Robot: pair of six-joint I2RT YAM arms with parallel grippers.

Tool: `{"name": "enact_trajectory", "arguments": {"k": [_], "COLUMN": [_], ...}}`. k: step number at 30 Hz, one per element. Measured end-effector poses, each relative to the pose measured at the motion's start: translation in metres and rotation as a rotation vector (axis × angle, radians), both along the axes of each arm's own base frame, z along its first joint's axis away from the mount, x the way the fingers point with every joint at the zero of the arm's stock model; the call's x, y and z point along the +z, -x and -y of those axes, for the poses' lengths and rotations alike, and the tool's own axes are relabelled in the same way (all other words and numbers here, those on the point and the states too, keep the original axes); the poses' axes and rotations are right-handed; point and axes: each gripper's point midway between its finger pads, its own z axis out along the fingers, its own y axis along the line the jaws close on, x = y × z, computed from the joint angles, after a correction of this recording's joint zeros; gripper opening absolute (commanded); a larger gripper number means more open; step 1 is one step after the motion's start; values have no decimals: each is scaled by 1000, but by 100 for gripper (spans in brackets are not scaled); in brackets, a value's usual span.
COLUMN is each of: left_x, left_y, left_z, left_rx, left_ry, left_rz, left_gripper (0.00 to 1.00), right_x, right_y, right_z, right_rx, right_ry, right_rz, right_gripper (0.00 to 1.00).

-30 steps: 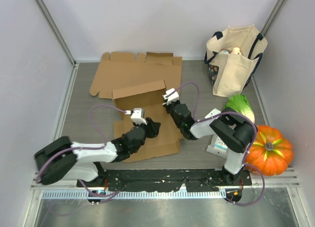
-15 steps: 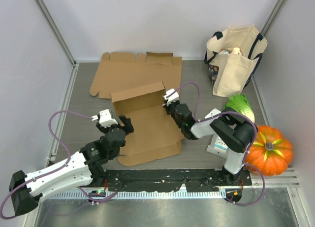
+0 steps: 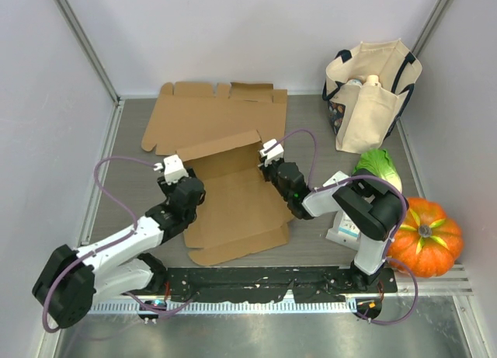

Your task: Fold the paper box

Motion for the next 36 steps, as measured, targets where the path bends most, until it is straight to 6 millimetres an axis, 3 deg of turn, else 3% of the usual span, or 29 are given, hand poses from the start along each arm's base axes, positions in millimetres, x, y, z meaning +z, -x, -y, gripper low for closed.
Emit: {"name": "enact_trajectory", "arguments": {"k": [5,11,15,22,28,31,36], "left_x": [-4,8,9,10,13,10,12], "left_y": [-16,-28,-33,-34,-34,-32,-33], "left_z": [11,15,16,16,19,16,16], "left_rx": [-32,-48,-54,-68,-94,-93,-90], "left_ry": [-61,-99,-124,-153,-133,-137,-131], "left_rz": [3,56,66,66,84,79,92], "left_gripper": [38,14,1,0,0,0,0], "right_x": [0,-2,-2,-3,-5,-6,-7], "right_y": [0,-4,-6,-2,-4,0,1], "right_z": [-2,0,3,1,-2,-8,-7], "right_rx": [6,-29,-84,-184,-436,-493,-487], "right_ry": [-2,-6,-1,29,58,48,38], "right_rz": [-9,-35,-41,-28,5,20,6], "right_gripper": [9,1,1,1,0,10,52]}}
